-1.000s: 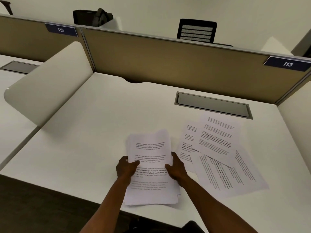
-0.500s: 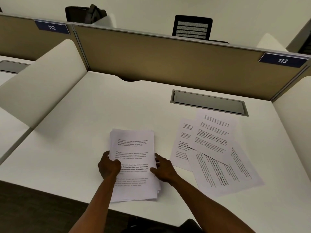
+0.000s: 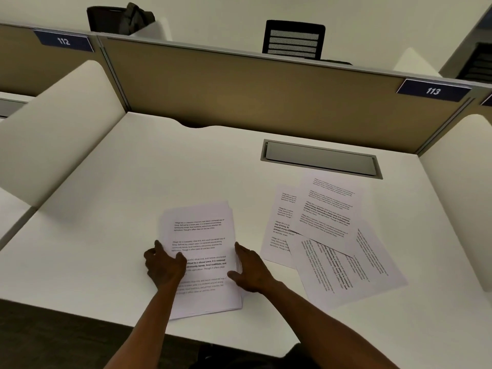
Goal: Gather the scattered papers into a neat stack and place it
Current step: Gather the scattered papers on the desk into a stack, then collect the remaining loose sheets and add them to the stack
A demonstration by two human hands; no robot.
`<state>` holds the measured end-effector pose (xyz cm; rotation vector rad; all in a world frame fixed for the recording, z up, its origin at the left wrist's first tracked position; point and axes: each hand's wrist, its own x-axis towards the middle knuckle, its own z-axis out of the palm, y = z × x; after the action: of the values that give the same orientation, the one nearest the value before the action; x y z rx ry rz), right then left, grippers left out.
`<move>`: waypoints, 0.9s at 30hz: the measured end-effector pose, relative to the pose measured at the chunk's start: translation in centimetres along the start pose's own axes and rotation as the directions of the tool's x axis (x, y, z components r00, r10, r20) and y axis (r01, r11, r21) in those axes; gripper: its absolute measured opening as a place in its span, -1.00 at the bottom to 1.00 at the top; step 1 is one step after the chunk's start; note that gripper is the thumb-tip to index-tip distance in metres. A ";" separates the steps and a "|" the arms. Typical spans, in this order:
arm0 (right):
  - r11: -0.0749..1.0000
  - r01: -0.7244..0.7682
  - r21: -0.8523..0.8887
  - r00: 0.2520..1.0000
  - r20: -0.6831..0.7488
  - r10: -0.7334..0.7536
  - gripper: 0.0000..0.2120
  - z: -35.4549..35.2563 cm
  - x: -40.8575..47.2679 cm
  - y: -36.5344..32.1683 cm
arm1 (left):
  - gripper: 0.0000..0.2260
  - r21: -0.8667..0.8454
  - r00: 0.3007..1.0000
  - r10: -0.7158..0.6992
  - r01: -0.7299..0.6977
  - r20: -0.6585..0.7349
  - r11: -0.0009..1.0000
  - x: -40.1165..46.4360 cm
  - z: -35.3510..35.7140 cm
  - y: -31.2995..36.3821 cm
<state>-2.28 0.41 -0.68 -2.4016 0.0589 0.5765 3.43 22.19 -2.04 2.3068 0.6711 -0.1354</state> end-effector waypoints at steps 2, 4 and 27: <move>0.998 -0.026 0.059 0.996 -0.081 0.031 -0.20 -0.4 -0.6 1.2 | -0.27 0.092 0.999 0.012 -0.007 -0.051 0.996 -0.5 0.2 0.4; 0.993 -0.067 0.102 0.976 -0.201 0.086 -0.24 -1.2 -1.6 2.9 | -0.28 0.105 0.993 0.080 -0.071 -0.086 0.992 -1.1 0.5 1.1; 0.939 -0.156 -0.306 0.928 -0.372 0.033 -0.45 -2.4 -13.9 15.3 | -0.38 0.169 0.377 0.535 -0.902 0.756 0.396 -12.8 15.8 14.9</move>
<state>-16.73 -14.44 -2.33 -2.8225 0.2592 0.1840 1.36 -2.91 -0.89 2.6413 -0.9939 -0.6703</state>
